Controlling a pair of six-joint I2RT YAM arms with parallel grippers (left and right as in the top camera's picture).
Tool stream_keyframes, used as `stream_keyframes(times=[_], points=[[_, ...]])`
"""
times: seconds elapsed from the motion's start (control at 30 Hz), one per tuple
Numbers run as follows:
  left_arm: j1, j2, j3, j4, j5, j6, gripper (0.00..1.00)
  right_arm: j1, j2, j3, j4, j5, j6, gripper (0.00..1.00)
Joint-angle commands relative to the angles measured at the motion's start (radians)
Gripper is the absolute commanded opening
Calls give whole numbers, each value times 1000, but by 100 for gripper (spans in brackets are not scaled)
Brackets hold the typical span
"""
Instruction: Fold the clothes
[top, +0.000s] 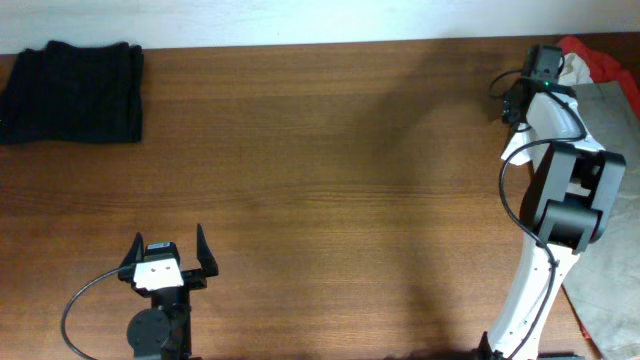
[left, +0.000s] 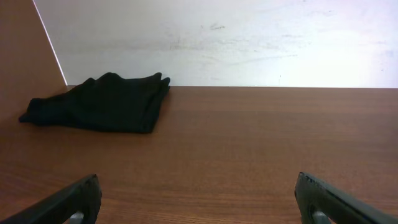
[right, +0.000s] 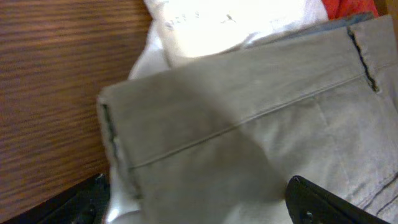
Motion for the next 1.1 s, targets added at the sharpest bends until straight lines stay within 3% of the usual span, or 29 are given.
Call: stream_keyframes(times=[0.0, 0.1, 0.27, 0.43, 0.6, 0.8, 1.0, 1.07], points=[[-4, -6, -6, 0, 11, 16, 99, -9, 19, 14, -3, -16, 0, 91], [-4, -6, -6, 0, 11, 16, 99, -9, 19, 14, -3, -17, 15, 90], [-4, -6, -6, 0, 11, 16, 99, -10, 19, 14, -3, -17, 15, 77], [-4, -6, -6, 0, 11, 16, 99, -9, 19, 18, -4, -61, 60, 79], [-4, -6, -6, 0, 11, 16, 99, -7, 18, 18, -5, -114, 60, 89], [-4, -6, -6, 0, 11, 16, 99, -10, 18, 43, -20, -106, 67, 89], [-4, -6, -6, 0, 11, 16, 99, -12, 18, 90, -58, -102, 38, 73], [-4, -6, -6, 0, 11, 16, 99, -19, 21, 89, -68, -99, 37, 72]])
